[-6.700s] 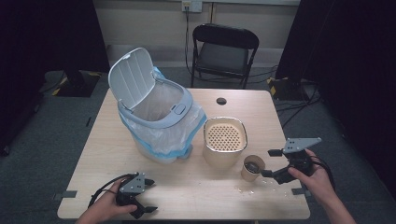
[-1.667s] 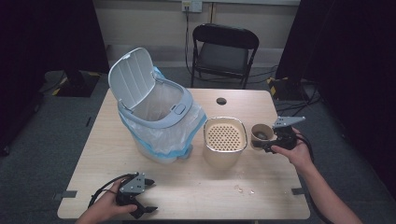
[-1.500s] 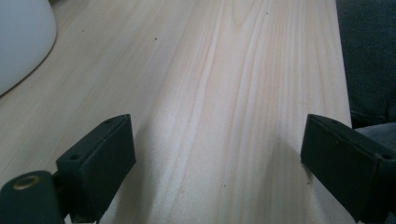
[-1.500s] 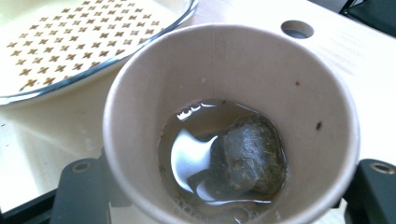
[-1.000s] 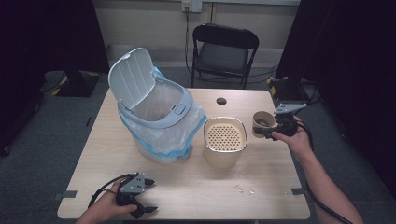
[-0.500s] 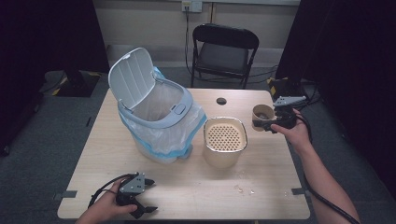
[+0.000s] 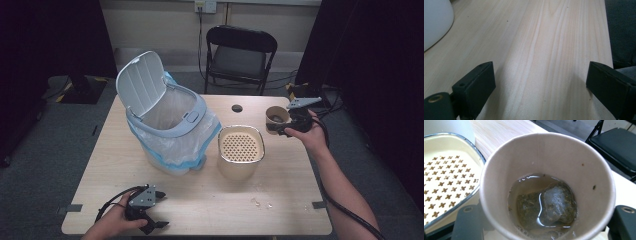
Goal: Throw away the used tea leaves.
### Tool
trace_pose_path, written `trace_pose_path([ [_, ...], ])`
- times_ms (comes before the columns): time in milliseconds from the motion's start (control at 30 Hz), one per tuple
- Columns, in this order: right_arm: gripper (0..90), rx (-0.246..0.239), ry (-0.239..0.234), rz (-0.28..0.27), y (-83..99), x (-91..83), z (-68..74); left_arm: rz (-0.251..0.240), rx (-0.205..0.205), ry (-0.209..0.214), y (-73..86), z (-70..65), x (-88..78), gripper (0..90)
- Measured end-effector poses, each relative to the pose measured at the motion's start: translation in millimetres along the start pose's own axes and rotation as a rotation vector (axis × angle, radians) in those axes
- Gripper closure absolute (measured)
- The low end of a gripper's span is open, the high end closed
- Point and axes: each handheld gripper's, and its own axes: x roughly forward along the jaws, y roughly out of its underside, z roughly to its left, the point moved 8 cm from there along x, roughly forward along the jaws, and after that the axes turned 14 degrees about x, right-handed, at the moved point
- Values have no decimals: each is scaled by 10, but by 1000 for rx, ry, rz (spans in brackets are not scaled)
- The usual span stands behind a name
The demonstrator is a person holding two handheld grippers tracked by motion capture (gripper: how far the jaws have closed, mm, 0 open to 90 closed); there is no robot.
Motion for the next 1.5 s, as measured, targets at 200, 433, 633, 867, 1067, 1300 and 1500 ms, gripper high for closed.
trace_pose_path([
  [200, 294, -32, 20, -24, -105, 9, 53, 0, 0, 0, 0, 0, 0, 80],
  [433, 294, -76, 30, -38, -193, 8, 134, 0, 0, 0, 0, 0, 0, 80],
  [633, 296, -155, 59, -72, -266, -15, 234, 0, 1, 0, 1, 0, 0, 80],
  [867, 297, -270, 102, -91, -339, -26, 367, 1, 0, 0, 1, 0, 0, 80],
  [1067, 300, -335, 104, -88, -348, -15, 469, 0, 0, 0, 0, 0, 0, 80],
  [1300, 306, -478, 145, -55, -352, -23, 505, 1, 0, 0, 1, 0, -1, 80],
  [1500, 308, -609, 195, -28, -345, -32, 555, 0, 0, 0, 0, 0, 0, 80],
])
